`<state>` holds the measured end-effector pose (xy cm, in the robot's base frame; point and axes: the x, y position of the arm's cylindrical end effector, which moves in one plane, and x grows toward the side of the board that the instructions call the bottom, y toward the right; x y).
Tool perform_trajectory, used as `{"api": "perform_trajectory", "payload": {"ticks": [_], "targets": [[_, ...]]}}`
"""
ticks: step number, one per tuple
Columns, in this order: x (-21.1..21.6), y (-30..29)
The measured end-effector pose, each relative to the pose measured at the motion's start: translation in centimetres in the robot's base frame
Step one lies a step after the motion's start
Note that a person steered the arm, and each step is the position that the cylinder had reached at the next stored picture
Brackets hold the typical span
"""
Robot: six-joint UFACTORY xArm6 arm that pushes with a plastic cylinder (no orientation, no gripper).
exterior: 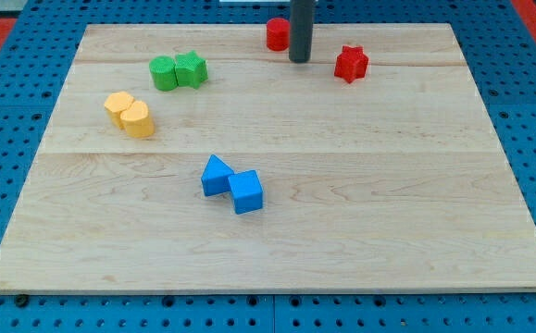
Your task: Place the red star to the right of the red circle
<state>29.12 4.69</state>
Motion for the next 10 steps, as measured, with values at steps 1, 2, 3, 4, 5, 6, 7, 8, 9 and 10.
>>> {"api": "perform_trajectory", "payload": {"ticks": [1, 2, 3, 4, 5, 6, 7, 8, 9, 10], "targets": [[4.3, 2.0], [2.3, 9.6], [0.8, 8.7], [0.2, 6.1], [-0.7, 2.1], [-3.4, 1.5], [-3.4, 4.1], [-3.6, 7.0], [-7.9, 9.3], [-9.9, 9.7]]}}
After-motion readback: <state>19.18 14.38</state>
